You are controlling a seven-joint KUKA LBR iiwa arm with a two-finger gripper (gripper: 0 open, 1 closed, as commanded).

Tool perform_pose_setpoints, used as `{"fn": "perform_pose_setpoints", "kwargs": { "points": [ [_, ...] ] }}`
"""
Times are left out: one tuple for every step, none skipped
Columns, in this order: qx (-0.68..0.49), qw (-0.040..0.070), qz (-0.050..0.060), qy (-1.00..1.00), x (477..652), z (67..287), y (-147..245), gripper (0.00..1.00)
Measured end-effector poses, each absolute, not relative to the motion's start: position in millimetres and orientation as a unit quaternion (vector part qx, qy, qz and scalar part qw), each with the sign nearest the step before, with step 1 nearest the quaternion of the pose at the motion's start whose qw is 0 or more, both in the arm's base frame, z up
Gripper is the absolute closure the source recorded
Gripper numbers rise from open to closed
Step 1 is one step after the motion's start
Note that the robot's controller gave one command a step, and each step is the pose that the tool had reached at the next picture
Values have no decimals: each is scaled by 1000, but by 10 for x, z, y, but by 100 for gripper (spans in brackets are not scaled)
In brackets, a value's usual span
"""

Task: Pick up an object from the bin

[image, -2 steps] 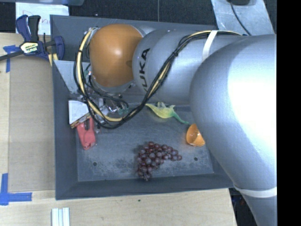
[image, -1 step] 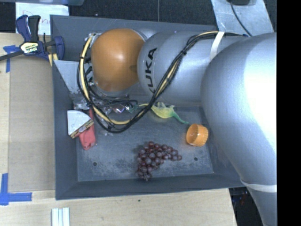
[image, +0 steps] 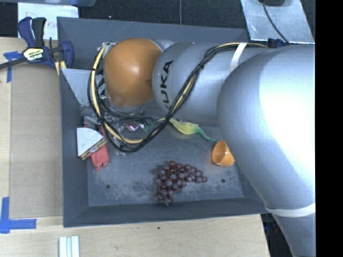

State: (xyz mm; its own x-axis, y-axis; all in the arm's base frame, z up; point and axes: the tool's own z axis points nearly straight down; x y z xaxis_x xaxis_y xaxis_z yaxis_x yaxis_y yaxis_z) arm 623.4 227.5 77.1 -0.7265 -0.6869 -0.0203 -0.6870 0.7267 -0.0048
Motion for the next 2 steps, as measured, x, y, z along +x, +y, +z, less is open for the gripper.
{"fn": "perform_pose_setpoints", "kwargs": {
  "points": [
    [-552,13,-4,834,6170,770,2405,100],
    [-552,13,-4,834,6170,771,2405,100]
  ]
}}
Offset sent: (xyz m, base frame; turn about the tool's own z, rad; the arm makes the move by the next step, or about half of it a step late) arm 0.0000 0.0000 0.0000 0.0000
